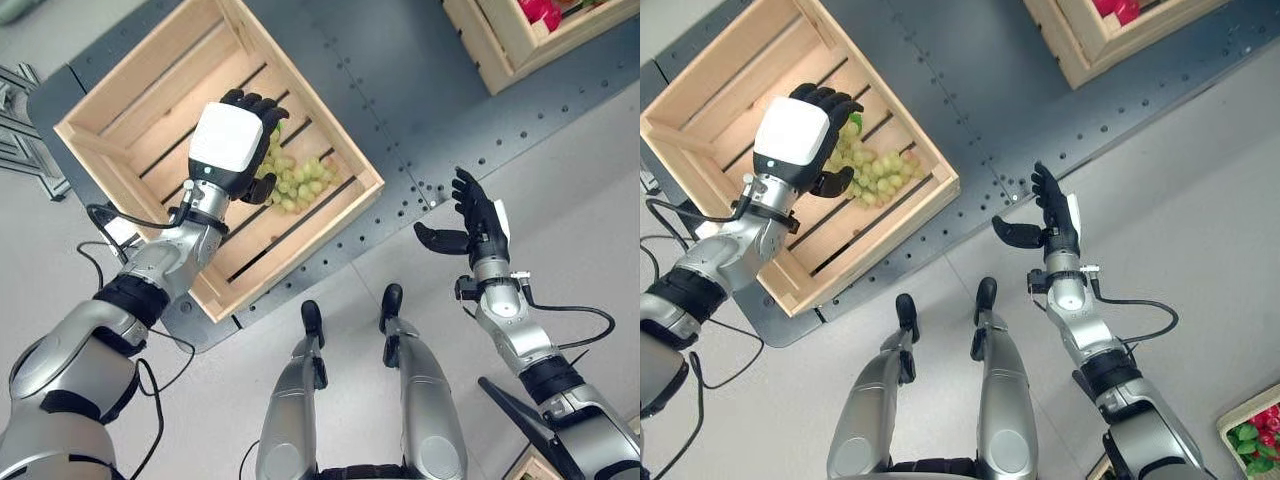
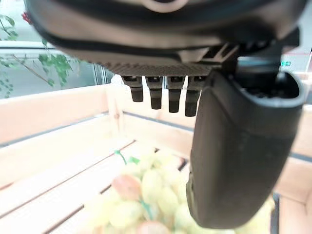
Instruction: Pick up the fruits from the basket on one side to the basket on the other side
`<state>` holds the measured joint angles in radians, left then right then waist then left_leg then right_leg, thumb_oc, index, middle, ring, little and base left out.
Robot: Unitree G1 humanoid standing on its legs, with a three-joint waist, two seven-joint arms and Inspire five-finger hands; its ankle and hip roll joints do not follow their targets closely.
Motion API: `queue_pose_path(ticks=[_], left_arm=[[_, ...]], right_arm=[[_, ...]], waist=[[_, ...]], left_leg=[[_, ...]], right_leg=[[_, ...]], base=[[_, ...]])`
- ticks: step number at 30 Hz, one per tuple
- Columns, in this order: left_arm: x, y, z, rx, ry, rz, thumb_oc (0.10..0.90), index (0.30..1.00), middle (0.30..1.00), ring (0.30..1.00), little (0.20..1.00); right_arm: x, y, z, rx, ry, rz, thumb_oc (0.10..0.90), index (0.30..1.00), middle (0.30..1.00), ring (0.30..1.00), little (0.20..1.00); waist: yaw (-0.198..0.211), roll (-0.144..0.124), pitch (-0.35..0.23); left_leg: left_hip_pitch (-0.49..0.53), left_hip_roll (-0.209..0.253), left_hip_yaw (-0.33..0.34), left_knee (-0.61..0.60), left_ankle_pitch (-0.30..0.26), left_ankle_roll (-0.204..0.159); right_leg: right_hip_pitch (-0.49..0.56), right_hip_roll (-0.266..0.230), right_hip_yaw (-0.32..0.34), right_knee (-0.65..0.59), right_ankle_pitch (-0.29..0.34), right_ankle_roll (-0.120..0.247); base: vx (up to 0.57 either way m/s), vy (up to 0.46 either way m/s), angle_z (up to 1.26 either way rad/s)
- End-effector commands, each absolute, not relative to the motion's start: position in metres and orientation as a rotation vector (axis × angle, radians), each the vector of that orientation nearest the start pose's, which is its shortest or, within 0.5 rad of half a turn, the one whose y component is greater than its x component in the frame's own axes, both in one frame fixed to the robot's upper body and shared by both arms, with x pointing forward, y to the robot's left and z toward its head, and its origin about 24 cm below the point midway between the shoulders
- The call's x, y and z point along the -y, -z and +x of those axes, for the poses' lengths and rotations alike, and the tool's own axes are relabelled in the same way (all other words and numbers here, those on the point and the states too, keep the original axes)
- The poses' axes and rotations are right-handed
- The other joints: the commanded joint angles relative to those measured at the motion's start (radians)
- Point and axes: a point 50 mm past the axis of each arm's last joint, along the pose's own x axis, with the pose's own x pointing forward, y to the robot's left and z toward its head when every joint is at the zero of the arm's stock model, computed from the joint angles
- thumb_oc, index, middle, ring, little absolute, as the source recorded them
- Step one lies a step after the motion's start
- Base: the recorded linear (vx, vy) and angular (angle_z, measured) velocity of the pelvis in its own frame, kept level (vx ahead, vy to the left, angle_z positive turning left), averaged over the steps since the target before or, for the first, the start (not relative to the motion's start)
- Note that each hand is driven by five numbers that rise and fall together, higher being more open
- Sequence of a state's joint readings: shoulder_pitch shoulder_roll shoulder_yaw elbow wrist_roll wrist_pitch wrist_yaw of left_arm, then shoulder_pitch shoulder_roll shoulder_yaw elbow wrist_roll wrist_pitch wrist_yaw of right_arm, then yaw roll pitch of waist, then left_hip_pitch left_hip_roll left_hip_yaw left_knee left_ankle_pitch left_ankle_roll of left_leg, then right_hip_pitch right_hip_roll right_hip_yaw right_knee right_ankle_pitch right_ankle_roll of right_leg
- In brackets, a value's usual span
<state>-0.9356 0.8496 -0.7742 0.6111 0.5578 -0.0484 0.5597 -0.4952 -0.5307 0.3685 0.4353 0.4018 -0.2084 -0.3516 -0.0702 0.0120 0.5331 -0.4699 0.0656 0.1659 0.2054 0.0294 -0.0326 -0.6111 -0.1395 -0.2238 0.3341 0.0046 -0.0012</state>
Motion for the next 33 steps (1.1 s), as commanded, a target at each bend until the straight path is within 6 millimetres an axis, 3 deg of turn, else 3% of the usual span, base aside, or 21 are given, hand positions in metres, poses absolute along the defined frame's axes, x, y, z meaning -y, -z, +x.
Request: queue_pose_path(ticks=[1, 5, 13, 22, 28, 33], left_arm=[[-0.236, -0.249, 0.364, 0.748, -0.358, 1.662, 0.800, 0.900, 0.900, 0.900, 0.900], [-0.230, -0.253, 0.365, 0.764, -0.309, 1.693, 0.800, 0.900, 0.900, 0.900, 0.900], [-0.232, -0.246, 0.373, 0.545, -0.171, 1.724, 0.800, 0.900, 0.900, 0.900, 0.900], [-0.228, -0.250, 0.375, 0.499, -0.106, 1.729, 0.800, 0.900, 0.900, 0.900, 0.900], [-0.221, -0.259, 0.381, 0.510, -0.105, 1.757, 0.800, 0.900, 0.900, 0.900, 0.900], [-0.221, -0.256, 0.389, 0.465, -0.072, 1.724, 0.800, 0.900, 0.900, 0.900, 0.900]], right_arm=[[0.197, -0.137, 0.335, 0.338, 0.078, -0.178, 0.800, 0.900, 0.900, 0.900, 0.900], [0.200, -0.140, 0.338, 0.336, 0.083, -0.171, 0.800, 0.900, 0.900, 0.900, 0.900], [0.198, -0.146, 0.339, 0.352, 0.085, -0.158, 0.800, 0.900, 0.900, 0.900, 0.900], [0.199, -0.145, 0.340, 0.336, 0.074, -0.140, 0.800, 0.900, 0.900, 0.900, 0.900], [0.197, -0.153, 0.345, 0.347, 0.068, -0.133, 0.800, 0.900, 0.900, 0.900, 0.900], [0.195, -0.158, 0.347, 0.360, 0.081, -0.131, 0.800, 0.900, 0.900, 0.900, 0.900]], waist=[[-0.005, -0.020, -0.013], [-0.001, -0.022, -0.013], [-0.005, -0.031, -0.013], [-0.005, -0.044, -0.013], [-0.014, -0.057, -0.013], [-0.025, -0.069, -0.013]], left_leg=[[-0.081, 0.003, 0.047, 0.153, -0.062, -0.006], [-0.103, 0.004, 0.050, 0.160, -0.063, -0.005], [-0.132, 0.005, 0.052, 0.169, -0.064, -0.004], [-0.154, 0.005, 0.051, 0.173, -0.064, -0.003], [-0.182, 0.009, 0.053, 0.171, -0.060, -0.005], [-0.221, 0.010, 0.051, 0.178, -0.056, -0.007]], right_leg=[[0.061, 0.023, 0.001, 0.066, -0.113, 0.015], [0.040, 0.021, -0.001, 0.069, -0.109, 0.018], [0.010, 0.025, -0.002, 0.061, -0.094, 0.027], [-0.005, 0.029, -0.007, 0.048, -0.082, 0.030], [-0.034, 0.035, -0.006, 0.041, -0.073, 0.032], [-0.074, 0.037, 0.000, 0.047, -0.065, 0.033]], base=[[0.00, 0.000, 0.00], [0.00, 0.000, 0.00], [0.00, 0.000, 0.00], [0.00, 0.000, 0.00], [0.00, 0.001, 0.01], [0.00, 0.000, 0.00]])
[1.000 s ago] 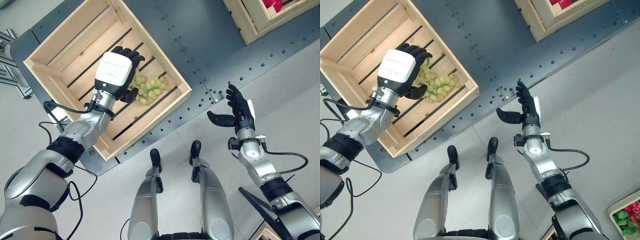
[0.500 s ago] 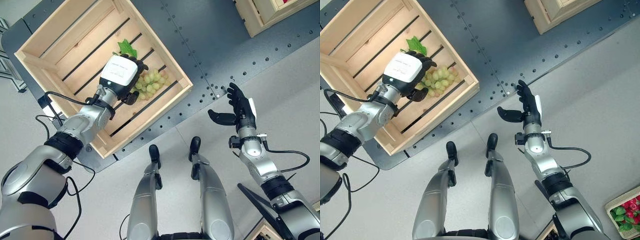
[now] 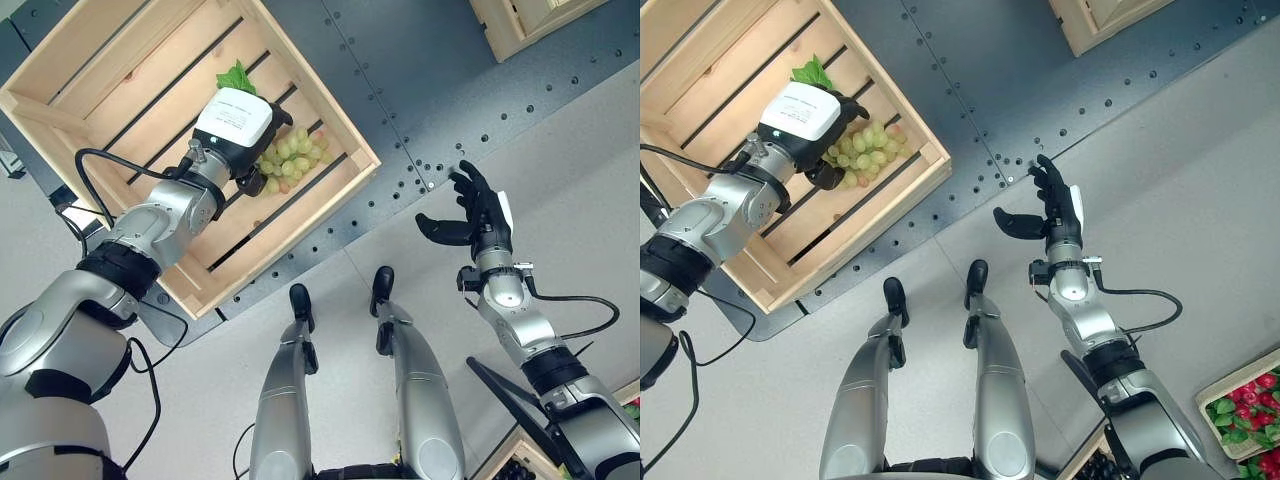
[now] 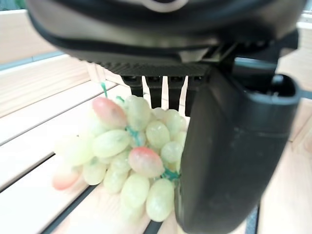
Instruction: Pick up the fruits from the basket on one side to the basket on the other side
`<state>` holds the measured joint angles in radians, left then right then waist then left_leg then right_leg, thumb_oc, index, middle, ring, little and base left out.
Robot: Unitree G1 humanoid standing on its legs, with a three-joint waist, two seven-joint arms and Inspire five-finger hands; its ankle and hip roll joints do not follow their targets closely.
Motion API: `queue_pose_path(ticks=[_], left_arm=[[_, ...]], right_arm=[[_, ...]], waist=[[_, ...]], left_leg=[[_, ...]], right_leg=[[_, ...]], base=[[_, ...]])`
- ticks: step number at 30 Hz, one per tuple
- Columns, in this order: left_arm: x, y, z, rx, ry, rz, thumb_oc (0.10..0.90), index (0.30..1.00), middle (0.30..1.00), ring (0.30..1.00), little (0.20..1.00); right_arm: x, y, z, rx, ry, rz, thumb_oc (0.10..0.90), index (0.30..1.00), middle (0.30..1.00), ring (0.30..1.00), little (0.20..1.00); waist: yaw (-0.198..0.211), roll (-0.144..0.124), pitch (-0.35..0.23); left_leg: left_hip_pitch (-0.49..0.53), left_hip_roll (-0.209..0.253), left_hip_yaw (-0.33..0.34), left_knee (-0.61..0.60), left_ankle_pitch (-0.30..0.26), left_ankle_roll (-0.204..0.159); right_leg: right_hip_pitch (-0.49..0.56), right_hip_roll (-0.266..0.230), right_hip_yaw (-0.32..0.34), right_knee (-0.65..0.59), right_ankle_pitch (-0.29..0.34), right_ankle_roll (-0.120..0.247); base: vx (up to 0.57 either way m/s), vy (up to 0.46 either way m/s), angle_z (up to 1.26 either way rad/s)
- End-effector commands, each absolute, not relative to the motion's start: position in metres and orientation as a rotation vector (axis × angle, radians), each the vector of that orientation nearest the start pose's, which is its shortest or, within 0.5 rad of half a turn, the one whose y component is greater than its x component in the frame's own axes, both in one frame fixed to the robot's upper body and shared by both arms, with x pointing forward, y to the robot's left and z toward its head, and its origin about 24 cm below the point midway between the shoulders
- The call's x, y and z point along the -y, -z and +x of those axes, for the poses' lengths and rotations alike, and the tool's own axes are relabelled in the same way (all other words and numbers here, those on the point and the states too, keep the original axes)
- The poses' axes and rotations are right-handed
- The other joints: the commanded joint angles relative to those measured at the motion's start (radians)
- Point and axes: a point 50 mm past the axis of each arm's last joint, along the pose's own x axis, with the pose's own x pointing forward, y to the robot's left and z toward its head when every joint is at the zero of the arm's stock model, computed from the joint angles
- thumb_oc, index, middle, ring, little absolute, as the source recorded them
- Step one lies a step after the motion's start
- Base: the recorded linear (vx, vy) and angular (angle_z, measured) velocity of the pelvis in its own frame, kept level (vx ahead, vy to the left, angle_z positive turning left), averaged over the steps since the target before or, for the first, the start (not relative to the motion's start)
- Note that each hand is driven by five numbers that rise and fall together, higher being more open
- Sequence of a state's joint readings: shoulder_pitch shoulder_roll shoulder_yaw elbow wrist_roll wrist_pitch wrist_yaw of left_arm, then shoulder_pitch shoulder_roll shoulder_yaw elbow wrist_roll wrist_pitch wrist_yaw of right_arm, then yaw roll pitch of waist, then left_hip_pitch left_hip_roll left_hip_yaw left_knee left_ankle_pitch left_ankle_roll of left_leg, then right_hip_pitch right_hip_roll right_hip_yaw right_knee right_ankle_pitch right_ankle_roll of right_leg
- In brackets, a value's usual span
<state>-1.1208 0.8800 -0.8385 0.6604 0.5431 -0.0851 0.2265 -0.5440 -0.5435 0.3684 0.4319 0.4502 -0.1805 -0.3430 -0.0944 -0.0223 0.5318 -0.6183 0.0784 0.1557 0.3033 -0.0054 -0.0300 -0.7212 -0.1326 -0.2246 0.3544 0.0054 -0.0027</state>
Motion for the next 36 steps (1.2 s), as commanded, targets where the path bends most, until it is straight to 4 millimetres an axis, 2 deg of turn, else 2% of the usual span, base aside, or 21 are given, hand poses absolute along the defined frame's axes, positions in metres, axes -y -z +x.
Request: queue_pose_path(ticks=[1, 4, 8, 9, 11, 12, 15, 16, 18, 19, 20, 21, 26, 36], left_arm=[[-0.220, -0.254, 0.390, 0.460, -0.052, 1.725, 0.800, 0.900, 0.900, 0.900, 0.900], [-0.218, -0.247, 0.392, 0.409, 0.021, 1.742, 0.800, 0.900, 0.900, 0.900, 0.900], [-0.221, -0.231, 0.395, 0.246, 0.113, 1.695, 0.800, 0.900, 0.900, 0.900, 0.900], [-0.222, -0.220, 0.396, 0.162, 0.158, 1.642, 0.800, 0.900, 0.900, 0.900, 0.900], [-0.223, -0.214, 0.396, 0.109, 0.180, 1.630, 0.800, 0.900, 0.900, 0.900, 0.900], [-0.223, -0.203, 0.396, 0.033, 0.223, 1.605, 0.800, 0.900, 0.900, 0.900, 0.900], [-0.223, -0.192, 0.397, -0.069, 0.282, 1.585, 0.800, 0.900, 0.900, 0.900, 0.900], [-0.223, -0.183, 0.397, -0.128, 0.324, 1.555, 0.800, 0.900, 0.900, 0.900, 0.900], [-0.224, -0.179, 0.397, -0.172, 0.351, 1.530, 0.800, 0.900, 0.900, 0.900, 0.900], [-0.225, -0.174, 0.396, -0.205, 0.378, 1.525, 0.739, 0.808, 0.808, 0.808, 0.808], [-0.224, -0.172, 0.395, -0.209, 0.397, 1.529, 0.543, 0.514, 0.514, 0.514, 0.514], [-0.224, -0.170, 0.394, -0.201, 0.408, 1.533, 0.400, 0.300, 0.300, 0.300, 0.300], [-0.212, -0.179, 0.391, -0.023, 0.400, 1.543, 0.400, 0.300, 0.300, 0.300, 0.300], [-0.205, -0.187, 0.383, 0.113, 0.396, 1.499, 0.400, 0.300, 0.300, 0.300, 0.300]], right_arm=[[0.195, -0.158, 0.347, 0.360, 0.085, -0.130, 0.800, 0.900, 0.900, 0.900, 0.900], [0.197, -0.159, 0.347, 0.357, 0.093, -0.121, 0.800, 0.900, 0.900, 0.900, 0.900], [0.197, -0.158, 0.347, 0.358, 0.101, -0.109, 0.800, 0.900, 0.900, 0.900, 0.900], [0.195, -0.156, 0.347, 0.354, 0.103, -0.101, 0.800, 0.900, 0.900, 0.900, 0.900], [0.195, -0.157, 0.347, 0.360, 0.100, -0.097, 0.800, 0.900, 0.900, 0.900, 0.900], [0.193, -0.155, 0.347, 0.355, 0.100, -0.091, 0.800, 0.900, 0.900, 0.900, 0.900], [0.191, -0.157, 0.349, 0.360, 0.100, -0.081, 0.800, 0.900, 0.900, 0.900, 0.900], [0.190, -0.156, 0.349, 0.353, 0.104, -0.069, 0.800, 0.900, 0.900, 0.900, 0.900], [0.190, -0.157, 0.350, 0.354, 0.108, -0.058, 0.800, 0.900, 0.900, 0.900, 0.900], [0.191, -0.157, 0.350, 0.351, 0.111, -0.052, 0.800, 0.900, 0.900, 0.900, 0.900], [0.192, -0.156, 0.350, 0.348, 0.114, -0.048, 0.800, 0.900, 0.900, 0.900, 0.900], [0.193, -0.156, 0.350, 0.345, 0.117, -0.044, 0.800, 0.900, 0.900, 0.900, 0.900], [0.200, -0.154, 0.349, 0.345, 0.158, -0.023, 0.800, 0.900, 0.900, 0.900, 0.900], [0.208, -0.150, 0.345, 0.340, 0.192, -0.012, 0.800, 0.900, 0.900, 0.900, 0.900]], waist=[[-0.003, -0.036, -0.012], [-0.008, -0.042, -0.012], [-0.011, -0.043, -0.012], [-0.010, -0.043, -0.012], [-0.010, -0.044, -0.012], [-0.009, -0.043, -0.012], [-0.007, -0.044, -0.012], [-0.006, -0.045, -0.012], [-0.005, -0.045, -0.012], [-0.005, -0.045, -0.012], [-0.004, -0.045, -0.012], [-0.003, -0.044, -0.012], [0.009, -0.039, -0.012], [0.025, -0.028, -0.012]], left_leg=[[-0.077, -0.002, 0.062, 0.079, -0.021, -0.009], [-0.094, -0.002, 0.062, 0.078, -0.019, -0.010], [-0.108, -0.003, 0.065, 0.072, -0.020, -0.008], [-0.105, -0.003, 0.067, 0.070, -0.023, -0.008], [-0.117, -0.003, 0.067, 0.072, -0.020, -0.007], [-0.112, -0.003, 0.066, 0.069, -0.023, -0.008], [-0.120, -0.006, 0.065, 0.067, -0.019, -0.006], [-0.110, -0.006, 0.064, 0.064, -0.023, -0.007], [-0.115, -0.006, 0.065, 0.065, -0.021, -0.005], [-0.113, -0.005, 0.064, 0.065, -0.021, -0.005], [-0.110, -0.006, 0.063, 0.065, -0.021, -0.006], [-0.107, -0.007, 0.062, 0.063, -0.021, -0.006], [-0.078, -0.011, 0.057, 0.045, -0.022, -0.004], [-0.023, -0.022, 0.048, 0.019, -0.022, 0.001]], right_leg=[[0.030, 0.030, 0.001, 0.025, -0.064, 0.035], [0.009, 0.031, 0.002, 0.020, -0.054, 0.038], [-0.007, 0.032, 0.006, 0.006, -0.045, 0.042], [-0.004, 0.033, 0.006, 0.003, -0.046, 0.044], [-0.017, 0.031, 0.006, 0.003, -0.041, 0.044], [-0.011, 0.031, 0.006, 0.000, -0.043, 0.047], [-0.019, 0.031, 0.001, -0.003, -0.039, 0.047], [-0.008, 0.030, -0.001, -0.005, -0.042, 0.049], [-0.013, 0.029, -0.003, -0.003, -0.040, 0.048], [-0.011, 0.029, -0.004, -0.003, -0.039, 0.049], [-0.007, 0.029, -0.005, -0.005, -0.039, 0.050], [-0.003, 0.029, -0.006, -0.007, -0.038, 0.050], [0.025, 0.027, -0.014, -0.021, -0.039, 0.050], [0.078, 0.024, -0.025, -0.040, -0.039, 0.051]], base=[[0.00, 0.000, 0.00], [0.00, 0.000, 0.00], [0.00, -0.001, -0.01], [0.00, -0.009, -0.06], [-0.01, -0.014, -0.07], [-0.01, -0.015, -0.06], [0.00, 0.000, 0.00], [0.00, 0.000, 0.00], [0.00, 0.000, 0.00], [0.00, 0.000, 0.00], [0.00, 0.000, 0.00], [0.00, 0.000, 0.00], [0.00, -0.019, -0.02], [0.00, -0.005, 0.01]])
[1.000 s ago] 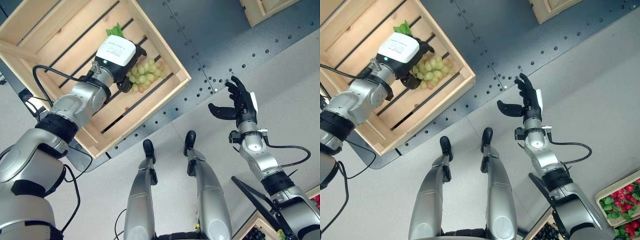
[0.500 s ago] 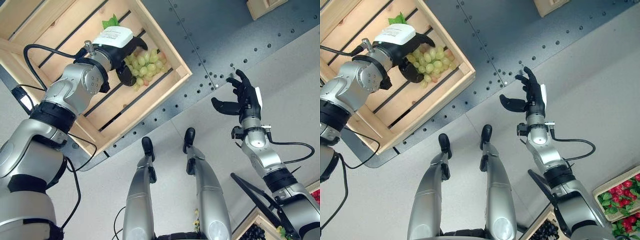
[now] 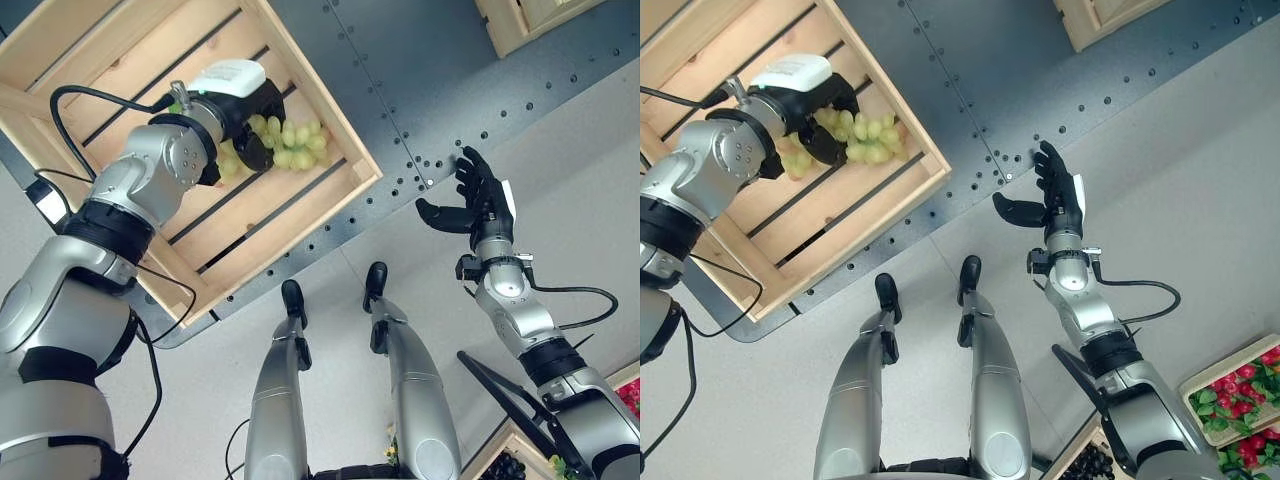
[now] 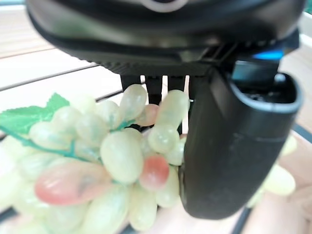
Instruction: Pick up the fruits from the basket on one side to the basket on the other side
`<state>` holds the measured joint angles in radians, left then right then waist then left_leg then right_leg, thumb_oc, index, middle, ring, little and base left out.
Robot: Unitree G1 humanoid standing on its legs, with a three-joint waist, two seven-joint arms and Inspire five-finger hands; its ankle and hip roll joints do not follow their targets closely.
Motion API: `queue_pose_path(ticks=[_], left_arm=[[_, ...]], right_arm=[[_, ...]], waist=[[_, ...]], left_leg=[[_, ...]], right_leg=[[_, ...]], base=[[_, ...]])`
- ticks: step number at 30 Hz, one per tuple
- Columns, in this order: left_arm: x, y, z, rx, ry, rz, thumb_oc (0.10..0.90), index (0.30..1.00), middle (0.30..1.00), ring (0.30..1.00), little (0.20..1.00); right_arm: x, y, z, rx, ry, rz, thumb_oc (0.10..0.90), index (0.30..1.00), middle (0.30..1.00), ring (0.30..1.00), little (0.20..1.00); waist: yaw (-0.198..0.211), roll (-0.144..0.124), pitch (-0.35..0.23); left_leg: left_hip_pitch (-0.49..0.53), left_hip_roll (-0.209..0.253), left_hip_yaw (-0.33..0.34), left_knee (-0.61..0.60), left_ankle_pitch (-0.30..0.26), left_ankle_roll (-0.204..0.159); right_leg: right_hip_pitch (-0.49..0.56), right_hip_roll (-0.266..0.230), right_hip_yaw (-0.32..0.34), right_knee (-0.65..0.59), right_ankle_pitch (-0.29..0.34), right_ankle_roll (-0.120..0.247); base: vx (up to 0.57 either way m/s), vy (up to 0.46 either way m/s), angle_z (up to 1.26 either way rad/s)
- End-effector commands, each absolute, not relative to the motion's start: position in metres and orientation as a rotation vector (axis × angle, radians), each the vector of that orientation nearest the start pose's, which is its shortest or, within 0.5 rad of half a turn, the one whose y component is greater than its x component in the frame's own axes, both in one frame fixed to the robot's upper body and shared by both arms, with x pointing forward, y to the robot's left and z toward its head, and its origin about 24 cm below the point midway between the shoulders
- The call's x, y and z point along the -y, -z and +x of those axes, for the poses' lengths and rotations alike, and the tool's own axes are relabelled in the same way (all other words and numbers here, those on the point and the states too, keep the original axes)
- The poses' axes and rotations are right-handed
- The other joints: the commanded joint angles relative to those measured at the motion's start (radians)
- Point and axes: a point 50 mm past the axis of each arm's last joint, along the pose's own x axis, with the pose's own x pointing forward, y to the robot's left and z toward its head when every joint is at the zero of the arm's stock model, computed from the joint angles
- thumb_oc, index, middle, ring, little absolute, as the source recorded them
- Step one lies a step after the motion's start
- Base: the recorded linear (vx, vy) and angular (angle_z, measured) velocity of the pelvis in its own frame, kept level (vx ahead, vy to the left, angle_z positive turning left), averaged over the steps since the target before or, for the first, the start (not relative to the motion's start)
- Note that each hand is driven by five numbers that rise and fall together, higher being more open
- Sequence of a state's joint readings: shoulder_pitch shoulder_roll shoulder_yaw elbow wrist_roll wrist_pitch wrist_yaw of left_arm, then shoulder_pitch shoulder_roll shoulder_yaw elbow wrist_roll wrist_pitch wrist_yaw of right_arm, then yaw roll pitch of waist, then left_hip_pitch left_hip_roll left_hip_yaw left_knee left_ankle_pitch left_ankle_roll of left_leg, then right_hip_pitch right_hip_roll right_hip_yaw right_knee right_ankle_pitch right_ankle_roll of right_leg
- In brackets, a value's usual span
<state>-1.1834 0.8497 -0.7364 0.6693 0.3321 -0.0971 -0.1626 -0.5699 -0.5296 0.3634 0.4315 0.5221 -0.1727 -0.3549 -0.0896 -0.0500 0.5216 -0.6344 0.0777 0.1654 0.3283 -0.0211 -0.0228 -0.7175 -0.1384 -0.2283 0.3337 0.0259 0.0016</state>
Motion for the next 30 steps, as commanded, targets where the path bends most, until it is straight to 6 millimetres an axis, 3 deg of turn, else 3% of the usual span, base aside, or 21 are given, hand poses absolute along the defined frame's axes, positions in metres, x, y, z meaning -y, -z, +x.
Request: queue_pose_path(ticks=[1, 3, 8, 15, 21, 26, 30], left_arm=[[-0.205, -0.187, 0.382, 0.126, 0.385, 1.494, 0.400, 0.300, 0.300, 0.300, 0.300], [-0.206, -0.192, 0.382, 0.169, 0.340, 1.434, 0.400, 0.300, 0.300, 0.300, 0.300], [-0.218, -0.191, 0.379, 0.233, 0.170, 1.053, 0.400, 0.300, 0.300, 0.300, 0.300], [-0.238, -0.165, 0.367, 0.302, -0.065, 0.527, 0.400, 0.300, 0.300, 0.300, 0.300], [-0.231, -0.148, 0.355, 0.347, -0.135, 0.175, 0.400, 0.300, 0.300, 0.300, 0.300], [-0.220, -0.147, 0.349, 0.367, -0.158, -0.090, 0.400, 0.300, 0.300, 0.300, 0.300], [-0.217, -0.150, 0.341, 0.406, -0.173, -0.224, 0.400, 0.300, 0.300, 0.300, 0.300]], right_arm=[[0.208, -0.150, 0.345, 0.338, 0.195, -0.011, 0.800, 0.900, 0.900, 0.900, 0.900], [0.209, -0.148, 0.344, 0.337, 0.200, -0.007, 0.800, 0.900, 0.900, 0.900, 0.900], [0.205, -0.144, 0.339, 0.348, 0.199, -0.010, 0.800, 0.900, 0.900, 0.900, 0.900], [0.189, -0.139, 0.327, 0.398, 0.152, -0.023, 0.800, 0.900, 0.900, 0.900, 0.900], [0.174, -0.144, 0.319, 0.460, 0.072, -0.024, 0.800, 0.900, 0.900, 0.900, 0.900], [0.165, -0.149, 0.317, 0.488, -0.010, -0.021, 0.800, 0.900, 0.900, 0.900, 0.900], [0.152, -0.152, 0.313, 0.491, -0.149, -0.003, 0.800, 0.900, 0.900, 0.900, 0.900]], waist=[[0.021, 0.001, -0.002], [0.024, 0.003, -0.002], [0.033, 0.006, -0.002], [0.050, 0.014, -0.002], [0.058, 0.029, -0.002], [0.060, 0.041, -0.002], [0.065, 0.049, -0.036]], left_leg=[[0.000, -0.023, 0.037, -0.010, -0.006, -0.006], [0.018, -0.026, 0.034, -0.020, -0.006, -0.005], [0.072, -0.035, 0.033, -0.053, 0.000, -0.001], [0.195, -0.050, 0.021, -0.088, -0.008, 0.008], [0.312, -0.066, 0.003, -0.087, -0.028, 0.017], [0.384, -0.069, -0.005, -0.060, -0.049, 0.019], [0.435, -0.075, -0.011, -0.063, -0.062, 0.023]], right_leg=[[0.080, 0.030, -0.021, -0.022, -0.059, 0.047], [0.096, 0.031, -0.018, -0.028, -0.059, 0.048], [0.141, 0.035, -0.017, -0.046, -0.059, 0.049], [0.250, 0.033, -0.013, -0.050, -0.079, 0.049], [0.362, 0.022, -0.013, -0.036, -0.104, 0.042], [0.446, 0.011, -0.016, -0.018, -0.128, 0.025], [0.503, 0.000, -0.024, -0.027, -0.138, 0.020]], base=[[0.00, 0.000, 0.00], [0.00, 0.000, 0.00], [0.00, 0.000, 0.00], [0.00, 0.000, 0.00], [0.01, 0.017, 0.02], [0.01, 0.029, 0.09], [0.04, 0.011, 0.08]])
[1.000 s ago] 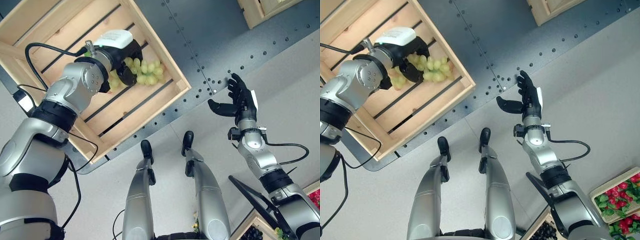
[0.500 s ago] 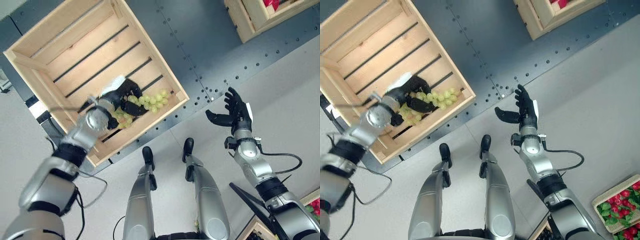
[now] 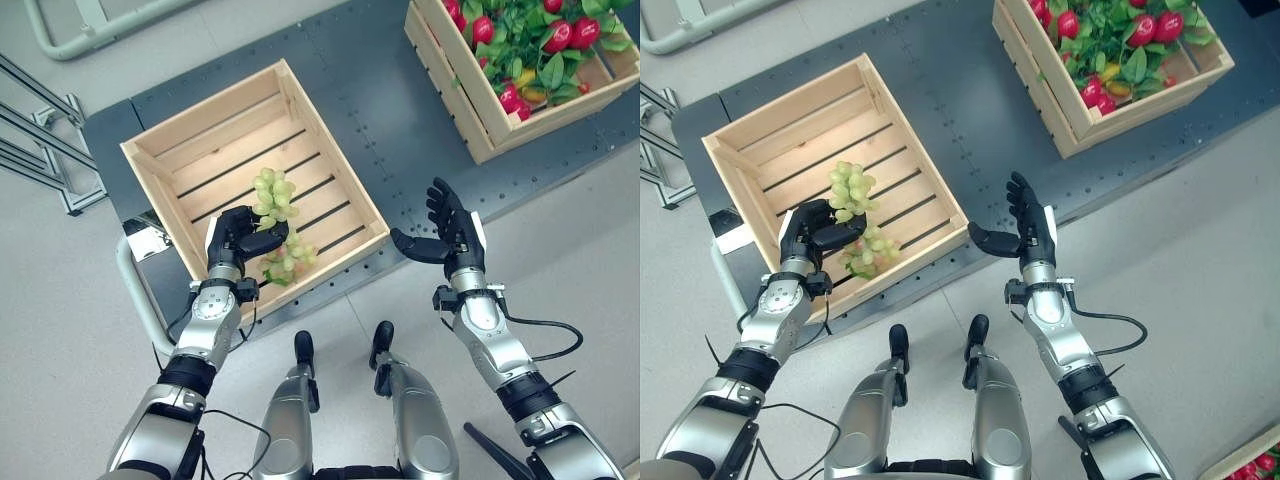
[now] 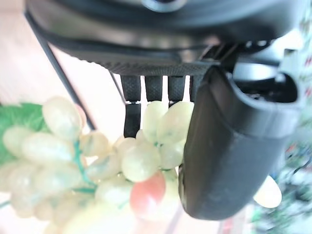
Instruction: Pick up the fruits from the basket on one side to the basket on the other side
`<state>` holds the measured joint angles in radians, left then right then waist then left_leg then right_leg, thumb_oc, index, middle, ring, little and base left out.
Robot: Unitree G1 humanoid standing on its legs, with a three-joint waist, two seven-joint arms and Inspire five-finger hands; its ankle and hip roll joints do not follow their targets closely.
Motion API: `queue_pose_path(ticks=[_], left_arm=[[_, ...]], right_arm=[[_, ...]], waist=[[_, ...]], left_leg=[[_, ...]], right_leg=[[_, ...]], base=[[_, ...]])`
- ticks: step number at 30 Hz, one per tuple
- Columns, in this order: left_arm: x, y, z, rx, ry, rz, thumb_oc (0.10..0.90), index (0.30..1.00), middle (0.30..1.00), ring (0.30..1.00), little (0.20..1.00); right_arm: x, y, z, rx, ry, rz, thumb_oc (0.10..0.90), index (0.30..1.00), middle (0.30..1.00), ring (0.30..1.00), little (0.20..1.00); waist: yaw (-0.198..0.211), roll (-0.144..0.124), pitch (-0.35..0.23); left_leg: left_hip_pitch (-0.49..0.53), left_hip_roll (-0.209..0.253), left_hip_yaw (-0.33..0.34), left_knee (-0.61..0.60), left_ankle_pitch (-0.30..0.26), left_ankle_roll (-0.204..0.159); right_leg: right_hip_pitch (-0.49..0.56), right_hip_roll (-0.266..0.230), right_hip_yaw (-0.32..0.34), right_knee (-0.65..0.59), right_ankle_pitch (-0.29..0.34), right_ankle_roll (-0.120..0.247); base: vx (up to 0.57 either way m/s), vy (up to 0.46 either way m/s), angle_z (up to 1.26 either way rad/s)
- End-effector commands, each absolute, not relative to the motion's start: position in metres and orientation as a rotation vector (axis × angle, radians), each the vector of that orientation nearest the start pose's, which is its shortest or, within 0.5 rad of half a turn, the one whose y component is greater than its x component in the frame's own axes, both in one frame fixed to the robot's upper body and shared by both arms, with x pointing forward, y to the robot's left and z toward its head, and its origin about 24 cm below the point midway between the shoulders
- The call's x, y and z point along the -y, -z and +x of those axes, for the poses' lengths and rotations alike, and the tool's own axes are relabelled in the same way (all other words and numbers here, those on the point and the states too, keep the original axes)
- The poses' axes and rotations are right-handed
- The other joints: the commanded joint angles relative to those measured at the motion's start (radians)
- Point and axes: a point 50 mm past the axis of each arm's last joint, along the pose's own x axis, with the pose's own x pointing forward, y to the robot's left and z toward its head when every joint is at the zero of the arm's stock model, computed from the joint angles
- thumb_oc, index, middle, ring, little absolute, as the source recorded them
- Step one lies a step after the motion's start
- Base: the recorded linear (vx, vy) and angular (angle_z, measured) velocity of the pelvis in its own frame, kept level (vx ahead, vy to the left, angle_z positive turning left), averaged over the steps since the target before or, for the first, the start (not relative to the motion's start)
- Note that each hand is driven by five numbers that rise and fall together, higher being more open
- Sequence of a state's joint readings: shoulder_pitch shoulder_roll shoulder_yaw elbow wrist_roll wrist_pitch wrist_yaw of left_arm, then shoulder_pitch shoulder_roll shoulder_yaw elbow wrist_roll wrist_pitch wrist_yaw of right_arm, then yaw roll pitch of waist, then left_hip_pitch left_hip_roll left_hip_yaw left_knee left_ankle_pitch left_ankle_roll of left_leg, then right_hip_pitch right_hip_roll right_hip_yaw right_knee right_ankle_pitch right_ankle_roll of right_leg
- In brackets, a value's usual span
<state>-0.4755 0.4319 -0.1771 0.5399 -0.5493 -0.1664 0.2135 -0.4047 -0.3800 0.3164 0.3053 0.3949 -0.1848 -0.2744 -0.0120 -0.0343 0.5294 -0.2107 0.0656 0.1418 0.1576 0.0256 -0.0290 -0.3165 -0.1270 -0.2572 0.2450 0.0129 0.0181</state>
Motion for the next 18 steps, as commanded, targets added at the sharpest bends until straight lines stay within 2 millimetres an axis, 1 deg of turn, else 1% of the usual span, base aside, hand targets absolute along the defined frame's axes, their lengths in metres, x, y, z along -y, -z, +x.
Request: queue_pose_path(ticks=[1, 3, 6, 8, 9, 11, 12, 14, 18], left_arm=[[-0.217, -0.151, 0.340, 0.415, -0.169, -0.245, 0.400, 0.300, 0.300, 0.300, 0.300], [-0.216, -0.153, 0.337, 0.431, -0.154, -0.282, 0.400, 0.300, 0.300, 0.300, 0.300], [-0.218, -0.157, 0.336, 0.459, -0.135, -0.331, 0.400, 0.300, 0.300, 0.300, 0.300], [-0.219, -0.159, 0.335, 0.469, -0.125, -0.354, 0.400, 0.300, 0.300, 0.300, 0.300], [-0.220, -0.161, 0.332, 0.484, -0.114, -0.364, 0.400, 0.300, 0.300, 0.300, 0.300], [-0.220, -0.161, 0.329, 0.491, -0.109, -0.360, 0.400, 0.300, 0.300, 0.300, 0.300], [-0.220, -0.161, 0.327, 0.500, -0.103, -0.339, 0.400, 0.300, 0.300, 0.300, 0.300], [-0.220, -0.161, 0.324, 0.500, -0.093, -0.313, 0.400, 0.300, 0.300, 0.300, 0.300], [-0.220, -0.163, 0.323, 0.491, -0.058, -0.278, 0.400, 0.300, 0.300, 0.300, 0.300]], right_arm=[[0.148, -0.153, 0.313, 0.490, -0.189, -0.002, 0.800, 0.900, 0.900, 0.900, 0.900], [0.139, -0.154, 0.311, 0.481, -0.284, 0.001, 0.800, 0.900, 0.900, 0.900, 0.900], [0.131, -0.152, 0.312, 0.444, -0.372, 0.025, 0.800, 0.900, 0.900, 0.900, 0.900], [0.127, -0.148, 0.312, 0.419, -0.401, 0.040, 0.800, 0.900, 0.900, 0.900, 0.900], [0.124, -0.140, 0.310, 0.377, -0.433, 0.063, 0.800, 0.900, 0.900, 0.900, 0.900], [0.121, -0.131, 0.308, 0.328, -0.461, 0.069, 0.800, 0.900, 0.900, 0.900, 0.900], [0.117, -0.121, 0.304, 0.277, -0.492, 0.061, 0.800, 0.900, 0.900, 0.900, 0.900], [0.117, -0.111, 0.300, 0.226, -0.523, 0.049, 0.800, 0.900, 0.900, 0.900, 0.900], [0.118, -0.101, 0.295, 0.168, -0.539, 0.069, 0.800, 0.900, 0.900, 0.900, 0.900]], waist=[[-0.011, 0.035, -0.052], [-0.008, 0.040, -0.072], [-0.006, 0.049, -0.104], [-0.005, 0.054, -0.119], [-0.003, 0.057, -0.143], [-0.004, 0.059, -0.168], [-0.003, 0.061, -0.194], [-0.004, 0.062, -0.231], [-0.001, 0.063, -0.295]], left_leg=[[0.021, -0.062, 0.013, 0.106, -0.111, 0.029], [0.047, -0.063, 0.011, 0.102, -0.115, 0.028], [0.091, -0.064, 0.010, 0.077, -0.115, 0.023], [0.117, -0.064, 0.009, 0.059, -0.112, 0.020], [0.145, -0.065, 0.007, 0.032, -0.105, 0.017], [0.172, -0.065, 0.004, 0.003, -0.097, 0.014], [0.194, -0.063, 0.003, -0.022, -0.088, 0.011], [0.222, -0.060, 0.000, -0.054, -0.079, 0.008], [0.273, -0.055, -0.006, -0.116, -0.064, 0.004]], right_leg=[[0.114, -0.014, 0.003, 0.058, -0.127, 0.003], [0.146, -0.020, -0.001, 0.044, -0.129, 0.001], [0.197, -0.024, -0.007, 0.009, -0.126, 0.000], [0.225, -0.025, -0.008, -0.012, -0.123, 0.003], [0.257, -0.024, -0.009, -0.042, -0.116, 0.007], [0.287, -0.022, -0.007, -0.076, -0.106, 0.011], [0.313, -0.019, -0.006, -0.107, -0.095, 0.014], [0.342, -0.015, 0.001, -0.142, -0.082, 0.017], [0.397, -0.007, 0.005, -0.209, -0.057, 0.025]], base=[[0.05, 0.007, 0.02], [0.05, 0.009, -0.02], [0.05, 0.010, -0.01], [0.06, -0.003, 0.01], [0.10, -0.009, 0.03], [0.11, -0.018, 0.00], [0.12, -0.024, -0.03], [0.13, -0.034, 0.00], [0.12, -0.056, 0.08]])
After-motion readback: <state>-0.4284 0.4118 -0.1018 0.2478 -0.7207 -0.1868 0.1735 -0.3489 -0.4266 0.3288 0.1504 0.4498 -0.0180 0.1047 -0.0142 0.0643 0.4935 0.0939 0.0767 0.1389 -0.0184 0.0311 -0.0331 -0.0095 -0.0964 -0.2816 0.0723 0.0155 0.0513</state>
